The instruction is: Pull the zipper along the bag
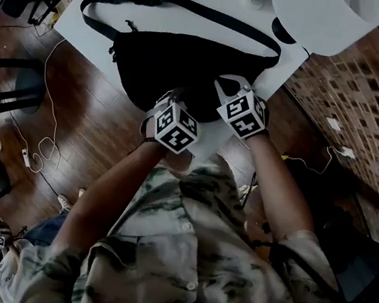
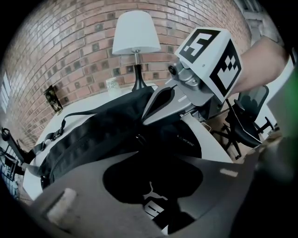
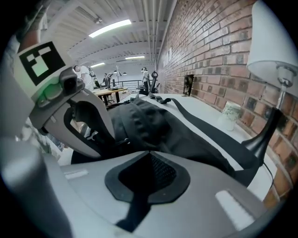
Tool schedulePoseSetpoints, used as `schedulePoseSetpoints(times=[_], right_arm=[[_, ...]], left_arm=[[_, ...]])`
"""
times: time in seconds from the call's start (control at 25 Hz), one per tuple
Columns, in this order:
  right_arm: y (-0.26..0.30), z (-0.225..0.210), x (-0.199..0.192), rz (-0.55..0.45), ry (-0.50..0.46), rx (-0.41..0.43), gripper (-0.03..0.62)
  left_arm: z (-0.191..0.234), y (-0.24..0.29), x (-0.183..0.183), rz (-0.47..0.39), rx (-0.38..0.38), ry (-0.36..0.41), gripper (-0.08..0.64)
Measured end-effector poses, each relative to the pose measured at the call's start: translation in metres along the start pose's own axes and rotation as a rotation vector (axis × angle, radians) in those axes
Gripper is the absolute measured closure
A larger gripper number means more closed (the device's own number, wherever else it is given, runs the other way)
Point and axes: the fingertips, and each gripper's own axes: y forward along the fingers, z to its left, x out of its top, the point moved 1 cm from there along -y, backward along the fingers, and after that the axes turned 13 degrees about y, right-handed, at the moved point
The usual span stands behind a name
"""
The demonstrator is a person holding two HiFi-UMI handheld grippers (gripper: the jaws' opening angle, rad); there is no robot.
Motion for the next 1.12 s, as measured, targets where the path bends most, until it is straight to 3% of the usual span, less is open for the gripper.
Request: schedulePoseSetpoints(times=[0.08, 0.12, 0.24, 0.8, 1.12], right_arm=[[0.001, 0.000, 0.000, 0.000, 0.006, 0.003, 0.586], [0.001, 0.000, 0.001, -0.001, 0.008, 0.005, 0.586], [0.002, 0.001, 0.001, 0.002, 0.012, 0.006, 0.586], [0.003, -0.002, -0.002, 0.048, 0.044, -0.049, 0.586], [0.005, -0.005, -0.004, 0.080, 0.091, -0.098, 0.586]], left_arm=[[0.002, 0.000, -0.001, -0.011, 0.013, -0.023, 0.465], [0.002, -0.001, -0.002, -0.017, 0.010, -0.036, 0.513], [0.003, -0.004, -0.003, -0.029, -0.023, -0.047, 0.529], [0.039, -0.035, -0.018, -0.103, -0.085, -0.088, 0.535], [0.050, -0.040, -0.022, -0.158, -0.190, -0.059, 0.535]])
